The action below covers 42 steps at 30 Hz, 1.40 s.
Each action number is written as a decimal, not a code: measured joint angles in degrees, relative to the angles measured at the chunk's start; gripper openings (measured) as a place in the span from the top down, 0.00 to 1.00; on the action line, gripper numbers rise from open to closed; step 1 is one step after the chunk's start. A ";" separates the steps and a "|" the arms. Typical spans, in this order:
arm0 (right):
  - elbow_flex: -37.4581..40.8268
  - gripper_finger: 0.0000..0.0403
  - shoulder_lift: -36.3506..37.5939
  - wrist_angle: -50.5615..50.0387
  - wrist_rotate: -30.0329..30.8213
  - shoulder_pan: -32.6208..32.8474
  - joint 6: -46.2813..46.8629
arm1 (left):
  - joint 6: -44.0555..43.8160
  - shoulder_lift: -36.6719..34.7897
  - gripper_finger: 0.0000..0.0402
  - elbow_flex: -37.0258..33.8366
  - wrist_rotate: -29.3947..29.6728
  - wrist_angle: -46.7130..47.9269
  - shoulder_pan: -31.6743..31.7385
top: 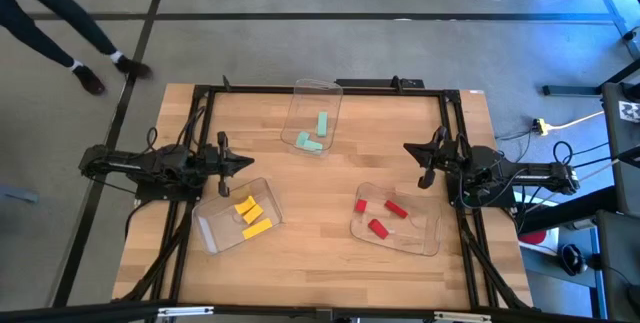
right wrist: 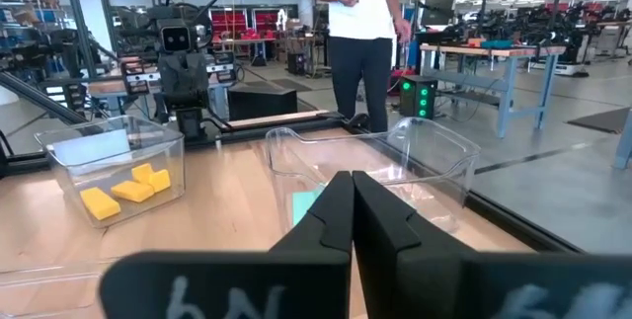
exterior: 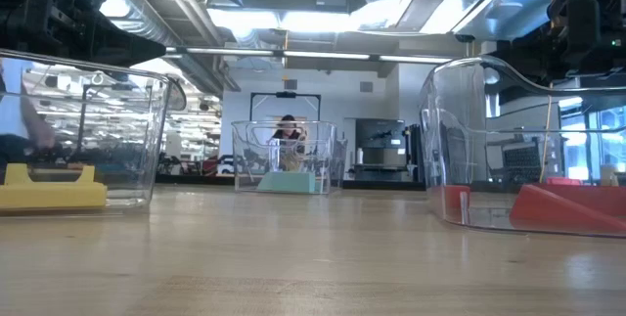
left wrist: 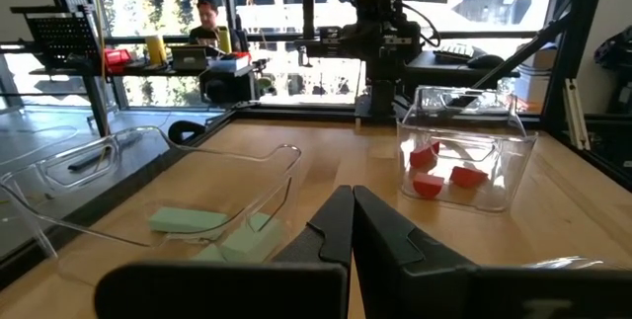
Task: Sort & place blocks by color
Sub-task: Return to Home Position
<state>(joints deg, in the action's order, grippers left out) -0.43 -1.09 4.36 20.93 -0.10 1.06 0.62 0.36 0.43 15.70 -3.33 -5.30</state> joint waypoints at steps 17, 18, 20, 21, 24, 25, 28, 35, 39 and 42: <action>0.00 0.99 -0.01 0.02 0.00 0.00 0.09 | 0.00 0.00 1.00 0.00 -0.13 -0.04 0.00; 0.00 0.99 -0.01 0.03 0.00 0.00 0.09 | 0.02 0.00 1.00 0.00 -0.15 -0.07 0.02; 0.00 0.99 -0.01 0.04 0.00 0.00 0.09 | 0.01 0.00 1.00 0.00 -0.13 -0.07 0.02; 0.00 0.99 -0.01 0.04 0.00 0.00 0.09 | 0.00 0.00 1.00 0.00 -0.13 -0.07 0.02; 0.00 0.99 -0.01 0.04 0.00 0.00 0.09 | 0.00 0.00 1.00 0.00 -0.13 -0.07 0.02; 0.00 0.99 -0.01 0.04 0.00 0.00 0.09 | 0.00 0.00 1.00 0.00 -0.13 -0.07 0.02; 0.00 0.99 -0.01 0.04 0.00 0.00 0.09 | 0.00 0.00 1.00 0.00 -0.15 -0.09 0.02; 0.00 0.99 -0.01 0.04 0.00 0.02 0.09 | 0.00 0.00 1.00 0.00 -0.13 -0.09 0.02; 0.00 0.99 -0.01 0.04 0.00 0.00 0.09 | 0.00 0.00 1.00 0.00 -0.13 -0.09 0.02; 0.00 0.98 -0.01 0.04 0.00 0.00 0.11 | 0.00 0.00 1.00 0.00 -0.13 -0.09 0.02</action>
<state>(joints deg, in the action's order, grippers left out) -0.43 -1.10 4.40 20.93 -0.10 1.17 0.62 0.36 0.43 15.57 -3.42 -5.28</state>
